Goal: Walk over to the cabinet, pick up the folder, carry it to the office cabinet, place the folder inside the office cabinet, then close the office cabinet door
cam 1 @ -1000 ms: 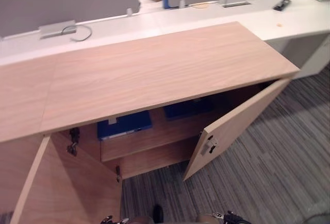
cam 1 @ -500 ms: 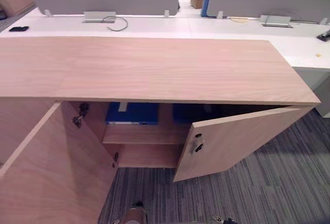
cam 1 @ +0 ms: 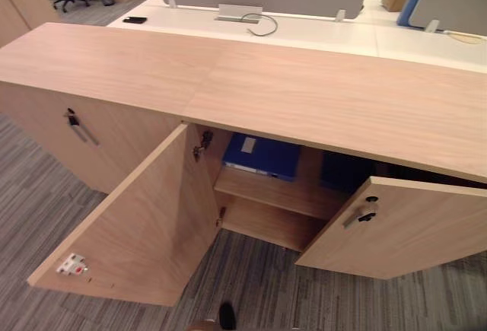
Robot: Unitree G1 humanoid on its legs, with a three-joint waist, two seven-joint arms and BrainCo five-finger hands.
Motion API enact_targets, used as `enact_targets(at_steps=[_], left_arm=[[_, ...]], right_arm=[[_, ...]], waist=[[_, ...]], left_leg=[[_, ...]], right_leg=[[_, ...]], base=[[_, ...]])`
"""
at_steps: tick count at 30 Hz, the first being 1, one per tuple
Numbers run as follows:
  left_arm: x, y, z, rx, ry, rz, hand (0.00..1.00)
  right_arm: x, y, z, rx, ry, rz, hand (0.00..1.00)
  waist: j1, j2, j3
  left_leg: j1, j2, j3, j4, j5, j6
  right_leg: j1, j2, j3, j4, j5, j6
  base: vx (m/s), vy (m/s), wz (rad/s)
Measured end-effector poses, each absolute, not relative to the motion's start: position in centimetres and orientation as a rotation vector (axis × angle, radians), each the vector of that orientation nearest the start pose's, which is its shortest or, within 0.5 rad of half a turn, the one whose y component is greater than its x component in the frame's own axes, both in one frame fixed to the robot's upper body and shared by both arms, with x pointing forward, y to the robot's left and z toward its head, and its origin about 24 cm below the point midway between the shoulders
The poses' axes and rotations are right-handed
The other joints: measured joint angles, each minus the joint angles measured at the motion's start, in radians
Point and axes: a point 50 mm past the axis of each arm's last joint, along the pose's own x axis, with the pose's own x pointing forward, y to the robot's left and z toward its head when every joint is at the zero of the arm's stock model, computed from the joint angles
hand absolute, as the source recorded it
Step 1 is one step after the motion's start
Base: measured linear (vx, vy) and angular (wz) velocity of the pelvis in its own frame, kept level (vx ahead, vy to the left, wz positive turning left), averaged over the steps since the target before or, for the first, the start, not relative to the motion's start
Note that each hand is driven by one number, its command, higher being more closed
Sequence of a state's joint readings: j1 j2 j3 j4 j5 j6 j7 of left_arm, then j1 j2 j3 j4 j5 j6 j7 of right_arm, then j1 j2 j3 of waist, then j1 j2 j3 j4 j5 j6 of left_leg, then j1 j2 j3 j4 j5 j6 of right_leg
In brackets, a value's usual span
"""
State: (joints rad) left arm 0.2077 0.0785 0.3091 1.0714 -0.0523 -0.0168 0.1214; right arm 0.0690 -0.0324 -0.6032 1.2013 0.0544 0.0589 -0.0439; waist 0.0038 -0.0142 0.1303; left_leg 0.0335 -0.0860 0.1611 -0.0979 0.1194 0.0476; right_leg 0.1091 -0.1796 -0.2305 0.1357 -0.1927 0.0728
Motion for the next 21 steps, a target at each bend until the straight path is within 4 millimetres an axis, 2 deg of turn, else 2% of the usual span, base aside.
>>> enact_targets(at_steps=[5, 9, 10, 11, 12, 13, 14, 16, 18, 19, 21], left_arm=[[2.4, 22.5, -16.8, -0.047, 1.256, 0.512, 0.0], [2.5, 22.9, -16.7, -0.031, 1.253, 0.507, 0.0], [2.6, 22.5, -16.8, -0.037, 1.255, 0.5, 0.0], [2.8, 22.7, -16.7, -0.033, 1.248, 0.501, 0.0], [3.0, 22.8, -16.7, -0.031, 1.243, 0.501, 0.0], [3.6, 23.0, -16.6, -0.025, 1.23, 0.497, 0.0], [3.9, 23.1, -16.5, -0.021, 1.222, 0.498, 0.0], [4.0, 23.2, -16.5, -0.026, 1.216, 0.507, 0.0], [4.0, 23.3, -16.5, -0.025, 1.217, 0.508, 0.0], [4.0, 23.4, -16.5, -0.023, 1.216, 0.51, 0.0], [3.9, 23.4, -16.5, -0.031, 1.215, 0.521, 0.0]], right_arm=[[5.0, -21.1, -17.3, 0.33, 1.258, -0.597, 0.0], [5.1, -21.2, -17.2, 0.314, 1.251, -0.584, 0.0], [5.2, -21.3, -17.2, 0.316, 1.243, -0.588, 0.0], [5.5, -21.3, -17.1, 0.335, 1.226, -0.599, 0.0], [5.5, -21.2, -17.1, 0.341, 1.222, -0.601, 0.0], [5.3, -21.0, -17.2, 0.354, 1.222, -0.607, 0.0], [5.1, -20.8, -17.2, 0.358, 1.226, -0.606, 0.0], [4.9, -20.7, -17.3, 0.38, 1.234, -0.622, 0.0], [4.8, -20.6, -17.3, 0.39, 1.239, -0.627, 0.0], [4.9, -20.5, -17.4, 0.393, 1.245, -0.624, 0.0], [4.9, -20.6, -17.4, 0.392, 1.25, -0.622, 0.0]], waist=[[0.008, -0.008, 0.005], [0.001, -0.022, 0.012], [0.0, -0.015, 0.016], [0.0, -0.018, 0.017], [-0.001, -0.007, 0.018], [-0.006, -0.012, 0.014], [-0.001, -0.019, 0.011], [0.014, -0.025, 0.008], [0.014, -0.034, 0.002], [0.014, -0.04, 0.001], [0.014, -0.041, -0.002]], left_leg=[[0.001, -0.003, -0.023, 0.0, 0.01, -0.003], [-0.005, -0.049, -0.095, 0.0, -0.015, 0.026], [-0.003, -0.055, -0.122, 0.001, -0.014, 0.032], [0.002, -0.047, -0.165, 0.009, -0.009, 0.033], [0.008, -0.037, -0.185, 0.014, -0.005, 0.031], [0.001, -0.027, -0.237, 0.02, -0.003, 0.025], [-0.004, -0.026, -0.266, 0.019, -0.002, 0.023], [-0.015, -0.027, -0.305, 0.018, 0.002, 0.013], [-0.026, -0.034, -0.339, 0.034, -0.003, 0.001], [-0.047, -0.041, -0.353, 0.062, -0.015, -0.013], [-0.083, -0.037, -0.368, 0.121, -0.052, -0.03]], right_leg=[[0.018, 0.001, -0.04, -0.004, 0.005, 0.017], [0.016, -0.061, -0.086, 0.116, -0.058, 0.104], [-0.003, -0.064, -0.039, 0.18, -0.053, 0.095], [-0.071, -0.043, 0.088, 0.34, -0.034, 0.064], [-0.099, -0.026, 0.14, 0.385, -0.043, 0.042], [-0.113, 0.012, 0.23, 0.391, -0.069, 0.03], [-0.12, 0.035, 0.282, 0.373, -0.075, 0.037], [-0.129, 0.04, 0.313, 0.28, -0.073, 0.04], [-0.129, 0.045, 0.312, 0.176, -0.05, 0.019], [-0.13, 0.054, 0.312, 0.13, -0.004, 0.011], [-0.118, 0.058, 0.288, 0.102, -0.004, 0.009]], base=[[-0.04, -0.023, 0.17], [0.01, 0.038, 0.56], [0.1, 0.113, 0.84], [0.09, 0.101, 0.86], [0.09, 0.113, 1.2], [0.05, 0.018, 1.11], [0.04, 0.0, 1.2], [-0.01, -0.06, 0.76], [0.03, -0.153, 0.54], [0.05, -0.203, 0.47], [0.04, -0.212, 0.28]])
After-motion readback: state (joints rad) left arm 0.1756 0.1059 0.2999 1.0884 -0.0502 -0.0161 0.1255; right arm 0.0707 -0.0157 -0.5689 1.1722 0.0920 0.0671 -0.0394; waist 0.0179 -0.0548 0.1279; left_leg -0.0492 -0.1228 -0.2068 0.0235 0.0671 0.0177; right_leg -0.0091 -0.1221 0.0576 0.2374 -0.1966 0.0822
